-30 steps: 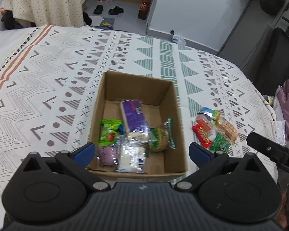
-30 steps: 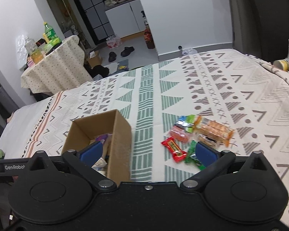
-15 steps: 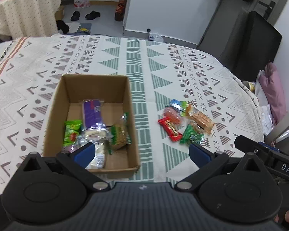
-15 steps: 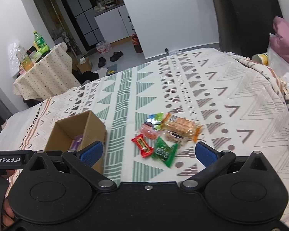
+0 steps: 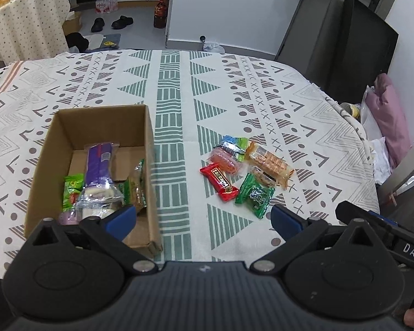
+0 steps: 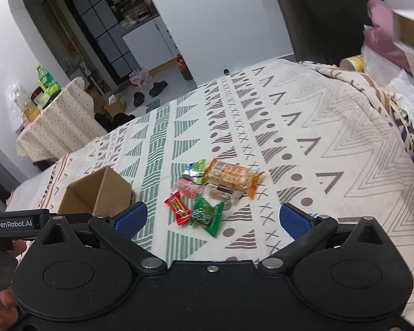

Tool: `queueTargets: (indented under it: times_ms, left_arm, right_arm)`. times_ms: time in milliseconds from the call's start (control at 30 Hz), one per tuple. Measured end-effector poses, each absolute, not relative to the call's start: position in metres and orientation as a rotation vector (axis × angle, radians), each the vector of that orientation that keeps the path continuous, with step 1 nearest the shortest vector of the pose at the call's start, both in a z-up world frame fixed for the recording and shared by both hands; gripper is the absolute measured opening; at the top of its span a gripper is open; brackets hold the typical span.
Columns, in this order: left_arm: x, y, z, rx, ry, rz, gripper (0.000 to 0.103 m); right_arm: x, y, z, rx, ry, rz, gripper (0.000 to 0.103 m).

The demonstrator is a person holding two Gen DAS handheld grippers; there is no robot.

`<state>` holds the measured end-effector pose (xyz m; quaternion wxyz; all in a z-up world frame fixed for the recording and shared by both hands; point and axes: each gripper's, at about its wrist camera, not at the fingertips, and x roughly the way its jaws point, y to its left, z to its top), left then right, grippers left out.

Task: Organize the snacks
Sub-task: 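Move both open tools back toward the remaining snack pile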

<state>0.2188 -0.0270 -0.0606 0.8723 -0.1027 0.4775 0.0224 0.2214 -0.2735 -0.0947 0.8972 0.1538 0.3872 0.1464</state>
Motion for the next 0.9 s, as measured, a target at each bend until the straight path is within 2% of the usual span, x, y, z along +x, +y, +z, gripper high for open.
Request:
queueTargets:
  times_ms: [333,400,433,467,767,900]
  left_arm:
    - [0.240,-0.042,-0.093,-0.225,1.054,0.076,0.103]
    - [0.245,-0.045,-0.097,-0.229,1.051,0.068,0.103]
    - [0.247,-0.046,-0.099,-0.229,1.051,0.067,0.102]
    - [0.250,-0.047,-0.101,-0.229,1.046,0.065,0.102]
    - [0.280,-0.056,-0.128,-0.253,1.037,0.055,0.099]
    - [0.293,-0.055,-0.144,-0.273,1.062,0.071,0.085]
  right_arm:
    - [0.236,-0.287,-0.121,0.376,0.829,0.282,0.102]
    - [0.242,-0.289,-0.127,0.381,0.842,0.280,0.091]
    - [0.245,-0.291,-0.131,0.390,0.857,0.280,0.079]
    - [0.248,-0.292,-0.135,0.403,0.871,0.282,0.074]
    - [0.275,-0.289,-0.161,0.437,0.906,0.313,0.073]
    - [0.289,-0.281,-0.173,0.448,0.936,0.357,0.067]
